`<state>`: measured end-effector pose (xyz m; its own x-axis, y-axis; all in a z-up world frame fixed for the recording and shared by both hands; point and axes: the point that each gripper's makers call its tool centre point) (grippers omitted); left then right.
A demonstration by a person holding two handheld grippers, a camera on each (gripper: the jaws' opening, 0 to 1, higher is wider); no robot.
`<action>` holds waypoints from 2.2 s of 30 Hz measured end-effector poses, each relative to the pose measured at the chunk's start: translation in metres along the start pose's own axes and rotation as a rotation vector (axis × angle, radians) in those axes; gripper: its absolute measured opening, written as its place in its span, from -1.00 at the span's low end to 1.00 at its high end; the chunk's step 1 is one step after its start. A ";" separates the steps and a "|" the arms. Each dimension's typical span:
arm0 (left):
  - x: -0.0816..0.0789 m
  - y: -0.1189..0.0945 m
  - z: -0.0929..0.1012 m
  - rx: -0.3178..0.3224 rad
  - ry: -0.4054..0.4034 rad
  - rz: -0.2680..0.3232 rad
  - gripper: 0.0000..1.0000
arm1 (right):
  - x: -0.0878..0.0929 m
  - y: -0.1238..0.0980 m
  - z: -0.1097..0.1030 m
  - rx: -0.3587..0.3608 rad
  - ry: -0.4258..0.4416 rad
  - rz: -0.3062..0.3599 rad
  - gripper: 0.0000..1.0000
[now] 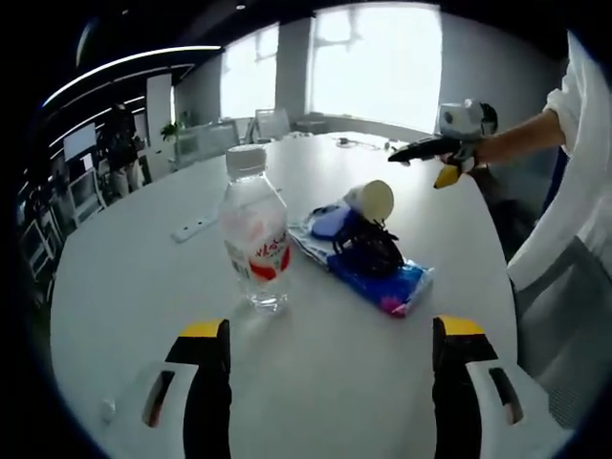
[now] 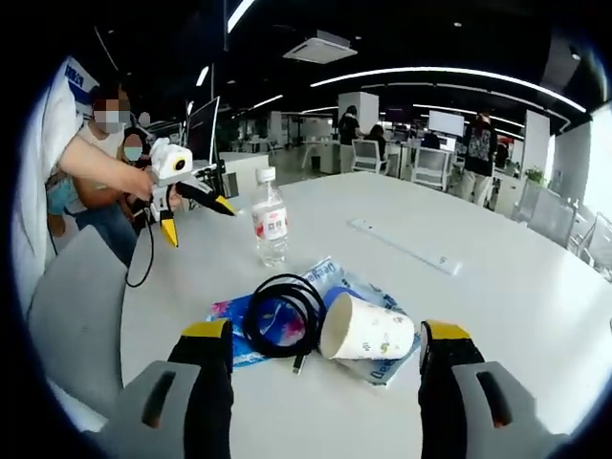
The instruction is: Arrange the tabletop items into an orderly group along one side of the table until the central work area is clear of visible clutter.
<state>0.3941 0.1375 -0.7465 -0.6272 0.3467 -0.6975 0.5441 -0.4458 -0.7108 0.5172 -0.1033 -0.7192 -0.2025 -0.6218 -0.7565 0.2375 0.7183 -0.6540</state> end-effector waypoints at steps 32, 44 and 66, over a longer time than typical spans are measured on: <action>0.029 -0.008 0.012 -0.003 -0.049 -0.035 0.66 | 0.013 0.038 0.035 -0.056 -0.642 -0.289 0.50; 0.036 -0.003 0.016 0.009 -0.067 -0.049 0.64 | 0.009 0.053 0.036 -0.113 -0.737 -0.309 0.46; 0.048 0.002 0.022 0.029 -0.109 -0.066 0.60 | 0.016 0.087 0.019 -0.237 -0.903 -0.347 0.19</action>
<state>0.3529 0.1354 -0.7789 -0.7189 0.2845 -0.6342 0.4845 -0.4491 -0.7507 0.5526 -0.0565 -0.7881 0.5977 -0.7427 -0.3019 0.0863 0.4340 -0.8968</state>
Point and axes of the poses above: the point that each gripper's makers call its tool centre point, and the gripper's own axes: y roughly forward along the fingers, z roughly to its right, x roughly out of its underside, and after that the axes turned 13 degrees about -z, right-handed
